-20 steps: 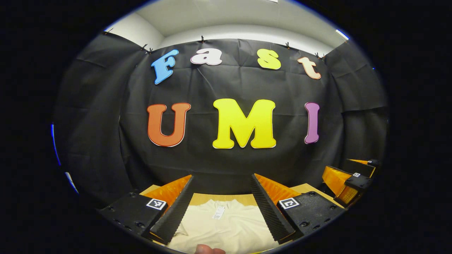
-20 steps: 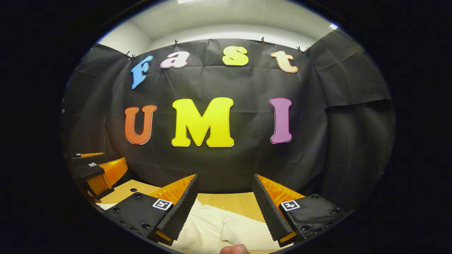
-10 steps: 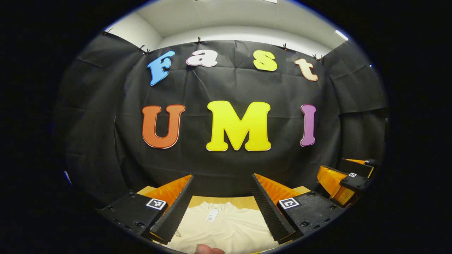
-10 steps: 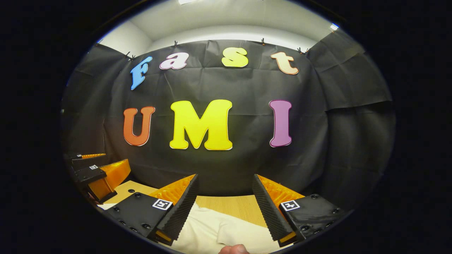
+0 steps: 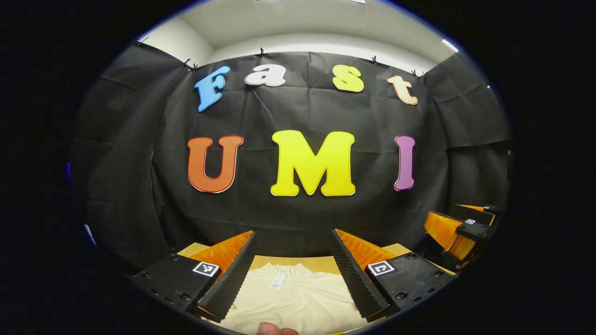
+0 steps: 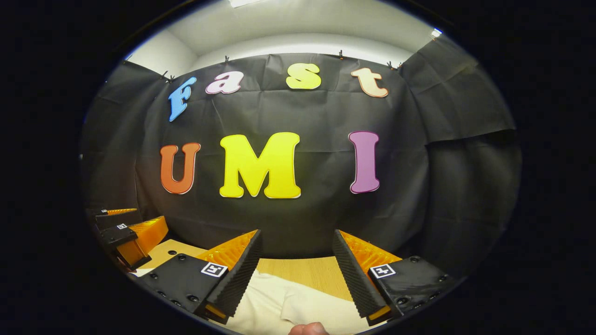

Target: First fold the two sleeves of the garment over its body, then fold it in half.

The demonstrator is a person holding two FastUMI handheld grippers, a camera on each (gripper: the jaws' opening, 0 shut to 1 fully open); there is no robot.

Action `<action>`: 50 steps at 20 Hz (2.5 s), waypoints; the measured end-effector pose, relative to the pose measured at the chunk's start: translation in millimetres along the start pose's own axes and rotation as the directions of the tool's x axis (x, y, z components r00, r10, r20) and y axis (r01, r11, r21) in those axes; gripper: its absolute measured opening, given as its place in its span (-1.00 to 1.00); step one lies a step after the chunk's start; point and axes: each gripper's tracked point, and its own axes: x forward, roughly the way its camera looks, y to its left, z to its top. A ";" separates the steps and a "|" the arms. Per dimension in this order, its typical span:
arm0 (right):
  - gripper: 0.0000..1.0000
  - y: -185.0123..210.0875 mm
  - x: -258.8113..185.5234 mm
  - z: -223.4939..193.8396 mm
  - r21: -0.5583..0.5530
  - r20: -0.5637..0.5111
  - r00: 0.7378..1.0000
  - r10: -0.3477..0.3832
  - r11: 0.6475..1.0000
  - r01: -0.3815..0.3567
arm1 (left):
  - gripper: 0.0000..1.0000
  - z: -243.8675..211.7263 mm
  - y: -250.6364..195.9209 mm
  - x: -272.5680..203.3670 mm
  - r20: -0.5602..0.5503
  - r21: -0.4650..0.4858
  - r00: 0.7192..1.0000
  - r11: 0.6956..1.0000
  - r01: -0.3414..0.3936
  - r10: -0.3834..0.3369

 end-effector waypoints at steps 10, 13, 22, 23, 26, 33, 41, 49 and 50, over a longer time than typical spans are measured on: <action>0.89 -124.5 -15.4 -36.3 -0.045 -0.087 0.992 -0.091 0.995 0.087 | 0.99 -21.6 -43.9 -3.8 -0.060 -0.011 0.998 1.000 0.027 -0.028; 0.90 -159.9 -23.8 -59.9 -0.079 -0.150 0.985 -0.086 0.994 0.074 | 0.99 -26.6 -64.5 -1.0 -0.075 0.005 0.996 0.999 0.054 -0.054; 0.90 -251.7 -67.0 -175.8 -0.103 -0.428 0.896 -0.119 0.991 0.082 | 0.99 -42.1 -108.6 5.2 -0.120 0.030 0.987 0.993 0.115 -0.111; 0.91 -259.0 -72.8 -186.7 -0.109 -0.457 0.881 -0.120 0.991 0.079 | 0.99 -45.6 -111.9 5.6 -0.130 0.027 0.985 0.993 0.118 -0.113; 0.90 -279.0 -90.7 -221.8 -0.116 -0.531 0.838 -0.126 0.990 0.075 | 0.99 -52.0 -116.0 5.6 -0.158 0.036 0.981 0.992 0.117 -0.110; 0.92 -308.5 -117.9 -314.7 -0.128 -0.693 0.711 -0.120 0.991 0.041 | 0.99 -56.3 -120.0 2.8 -0.191 0.069 0.976 0.991 0.116 -0.101; 0.92 -313.0 -124.9 -356.5 -0.079 -0.756 0.645 -0.113 0.993 0.082 | 0.99 -57.5 -111.8 -3.0 -0.201 0.090 0.976 0.991 0.100 -0.080; 0.57 -307.2 -122.9 -356.1 -0.055 -0.772 0.627 -0.104 0.994 0.098 | 0.99 -58.6 -105.6 -4.2 -0.209 0.076 0.974 0.991 0.108 -0.090; 0.25 -307.3 -121.4 -354.8 -0.059 -0.769 0.629 -0.113 0.993 0.107 | 0.99 -57.3 -103.5 -4.2 -0.208 0.082 0.974 0.991 0.109 -0.090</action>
